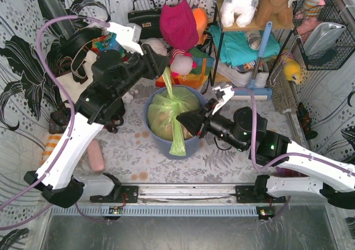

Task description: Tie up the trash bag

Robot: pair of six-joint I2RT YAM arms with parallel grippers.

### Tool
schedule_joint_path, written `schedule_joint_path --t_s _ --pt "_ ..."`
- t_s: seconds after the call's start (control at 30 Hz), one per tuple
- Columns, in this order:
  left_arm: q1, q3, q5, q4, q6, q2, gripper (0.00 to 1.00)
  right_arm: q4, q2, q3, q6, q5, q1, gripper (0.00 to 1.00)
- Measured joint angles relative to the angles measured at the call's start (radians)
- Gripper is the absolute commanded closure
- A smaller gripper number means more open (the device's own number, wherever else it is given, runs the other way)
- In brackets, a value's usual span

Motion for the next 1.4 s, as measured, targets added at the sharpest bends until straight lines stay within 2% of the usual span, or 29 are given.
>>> schedule_joint_path --t_s 0.13,0.3,0.43,0.67,0.87,1.0,1.07,1.13,1.27,1.3,1.4 --pt "0.0 0.014 0.032 -0.003 -0.034 -0.035 0.43 -0.059 0.048 0.077 0.006 0.055 0.0 0.57" --pt "0.0 -0.05 0.032 -0.047 -0.097 -0.064 0.38 -0.204 0.056 0.097 0.071 0.093 0.0 0.5" --pt "0.0 -0.143 0.034 -0.076 -0.159 -0.083 0.35 -0.34 0.08 0.143 0.148 0.11 0.0 0.39" --pt "0.0 -0.259 0.054 -0.084 -0.212 -0.063 0.33 -0.471 0.119 0.153 0.247 0.097 0.0 0.37" --pt "0.0 -0.269 0.07 -0.073 -0.22 -0.012 0.33 -0.484 0.18 0.153 0.274 0.076 0.0 0.38" --pt "0.0 -0.277 0.078 -0.048 -0.22 0.007 0.41 -0.455 0.224 0.153 0.282 0.044 0.0 0.45" --pt "0.0 -0.278 0.08 -0.041 -0.221 0.011 0.47 -0.441 0.238 0.153 0.288 0.031 0.0 0.58" --pt "0.0 -0.278 0.083 -0.034 -0.22 0.016 0.5 -0.435 0.246 0.153 0.298 0.021 0.0 0.74" --pt "0.0 -0.278 0.086 -0.027 -0.217 0.026 0.62 -0.432 0.249 0.153 0.303 0.009 0.0 1.0" --pt "0.0 -0.278 0.086 -0.027 -0.216 0.028 0.67 -0.432 0.248 0.153 0.303 0.008 0.0 1.0" --pt "0.0 -0.277 0.085 -0.026 -0.208 0.031 0.89 -0.43 0.247 0.153 0.299 0.011 0.0 1.0"
